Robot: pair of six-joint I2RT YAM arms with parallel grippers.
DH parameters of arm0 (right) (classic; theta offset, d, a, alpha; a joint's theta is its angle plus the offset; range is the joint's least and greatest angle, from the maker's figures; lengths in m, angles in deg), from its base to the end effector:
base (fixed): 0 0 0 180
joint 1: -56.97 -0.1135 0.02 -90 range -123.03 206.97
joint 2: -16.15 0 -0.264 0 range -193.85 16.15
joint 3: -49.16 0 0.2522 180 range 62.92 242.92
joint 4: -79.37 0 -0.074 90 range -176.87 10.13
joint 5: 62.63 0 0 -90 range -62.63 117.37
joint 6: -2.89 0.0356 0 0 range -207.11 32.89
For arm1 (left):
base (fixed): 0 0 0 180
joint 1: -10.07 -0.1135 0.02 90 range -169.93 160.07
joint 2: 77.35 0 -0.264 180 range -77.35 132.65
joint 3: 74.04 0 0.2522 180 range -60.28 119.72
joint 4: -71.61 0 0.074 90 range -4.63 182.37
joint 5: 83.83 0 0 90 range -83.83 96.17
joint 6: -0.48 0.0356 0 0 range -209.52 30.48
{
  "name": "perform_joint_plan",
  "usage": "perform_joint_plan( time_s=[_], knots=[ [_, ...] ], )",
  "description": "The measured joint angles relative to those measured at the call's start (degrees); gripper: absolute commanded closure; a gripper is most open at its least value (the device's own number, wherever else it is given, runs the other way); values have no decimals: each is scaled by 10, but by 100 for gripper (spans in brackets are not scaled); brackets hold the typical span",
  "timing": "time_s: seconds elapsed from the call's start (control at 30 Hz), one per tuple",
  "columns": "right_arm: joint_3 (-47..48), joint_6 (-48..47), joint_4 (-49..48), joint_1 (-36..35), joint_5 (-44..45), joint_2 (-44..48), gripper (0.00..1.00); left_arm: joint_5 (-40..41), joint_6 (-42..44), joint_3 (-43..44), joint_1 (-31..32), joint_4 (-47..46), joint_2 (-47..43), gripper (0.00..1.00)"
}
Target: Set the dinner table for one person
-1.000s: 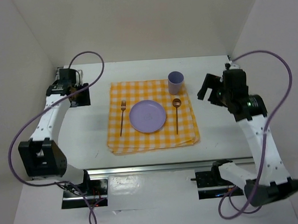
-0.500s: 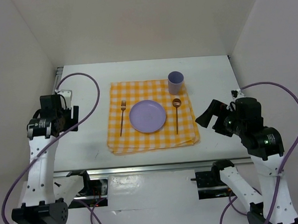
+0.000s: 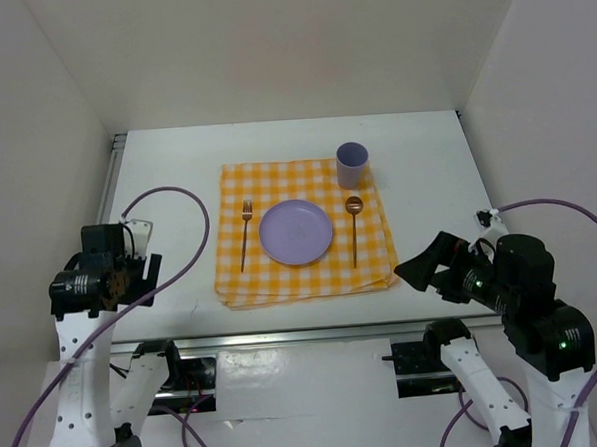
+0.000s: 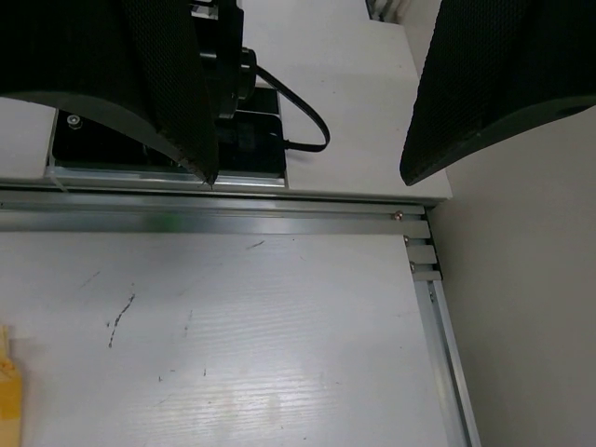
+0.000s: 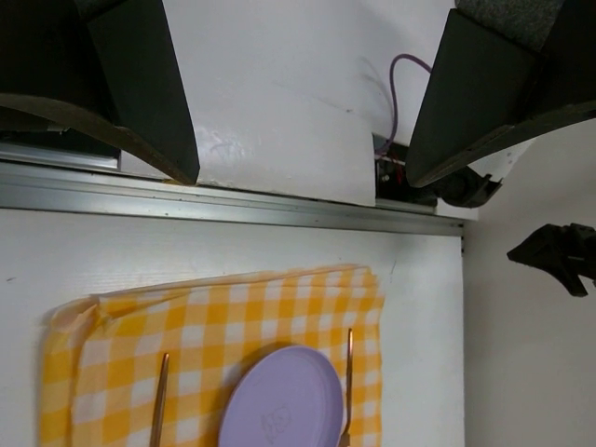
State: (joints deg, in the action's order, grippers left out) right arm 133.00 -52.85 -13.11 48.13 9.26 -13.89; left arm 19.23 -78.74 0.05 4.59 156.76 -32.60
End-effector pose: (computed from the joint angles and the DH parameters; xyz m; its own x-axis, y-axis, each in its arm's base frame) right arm 0.0280 0.0156 0.3893 -0.6794 0.4358 -0.5903 -0.0231 0.7914 0.6109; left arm 0.1121 0.0188 0.3330 -0.8499 0.1015 -0.5171 -0.0616 0.9554 0.2887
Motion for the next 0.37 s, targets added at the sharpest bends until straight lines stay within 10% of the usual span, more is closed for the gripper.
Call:
perform_joint_plan(
  time_s=[0.37],
  knots=[
    [-1, 0, 9, 0, -17, 22, 0, -13, -4, -7, 0, 27, -18, 15]
  ],
)
